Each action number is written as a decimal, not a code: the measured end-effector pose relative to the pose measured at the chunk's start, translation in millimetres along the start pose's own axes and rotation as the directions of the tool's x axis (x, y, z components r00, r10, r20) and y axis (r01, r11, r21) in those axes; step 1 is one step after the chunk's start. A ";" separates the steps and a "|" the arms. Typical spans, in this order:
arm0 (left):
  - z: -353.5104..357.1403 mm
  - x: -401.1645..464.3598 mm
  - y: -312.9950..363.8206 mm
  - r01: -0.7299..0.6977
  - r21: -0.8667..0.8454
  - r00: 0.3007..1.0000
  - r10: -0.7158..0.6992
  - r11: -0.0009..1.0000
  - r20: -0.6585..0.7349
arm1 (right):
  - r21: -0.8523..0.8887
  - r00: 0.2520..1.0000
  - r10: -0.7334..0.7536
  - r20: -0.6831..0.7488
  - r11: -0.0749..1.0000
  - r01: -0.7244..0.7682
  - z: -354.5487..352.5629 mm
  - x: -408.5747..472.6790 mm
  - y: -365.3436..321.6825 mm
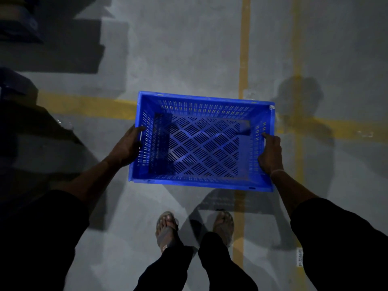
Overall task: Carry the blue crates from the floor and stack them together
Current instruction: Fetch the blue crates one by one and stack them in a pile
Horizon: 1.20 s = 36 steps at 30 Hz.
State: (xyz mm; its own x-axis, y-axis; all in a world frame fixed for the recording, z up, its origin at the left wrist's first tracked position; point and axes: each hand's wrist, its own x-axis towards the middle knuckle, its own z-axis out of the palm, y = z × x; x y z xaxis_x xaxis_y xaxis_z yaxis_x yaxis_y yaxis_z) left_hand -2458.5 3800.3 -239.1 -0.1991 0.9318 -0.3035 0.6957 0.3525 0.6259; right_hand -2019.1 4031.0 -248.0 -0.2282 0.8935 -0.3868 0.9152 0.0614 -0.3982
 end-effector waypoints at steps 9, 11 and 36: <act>29.2 -1.1 14.7 -0.037 0.317 0.993 0.071 0.948 -0.096 | -0.179 0.987 -0.140 0.080 0.972 0.152 -5.7 -24.6 3.9; 32.7 3.7 18.5 -0.059 0.341 0.989 0.100 0.938 -0.106 | -0.253 0.973 -0.226 0.043 0.940 0.229 -0.2 -32.4 4.9; 23.3 15.7 31.8 0.150 0.472 0.934 -0.280 0.869 0.220 | -0.260 0.967 -0.169 0.189 0.941 0.215 -12.3 -14.9 12.6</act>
State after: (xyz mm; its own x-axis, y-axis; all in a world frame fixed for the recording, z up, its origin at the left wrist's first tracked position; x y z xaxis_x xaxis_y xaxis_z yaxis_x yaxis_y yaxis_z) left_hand -2423.4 3824.1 -240.7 -0.2292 0.7528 -0.6170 0.9003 0.4049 0.1595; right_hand -2000.1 4023.9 -237.0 -0.4384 0.7695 -0.4643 0.8986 0.3657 -0.2424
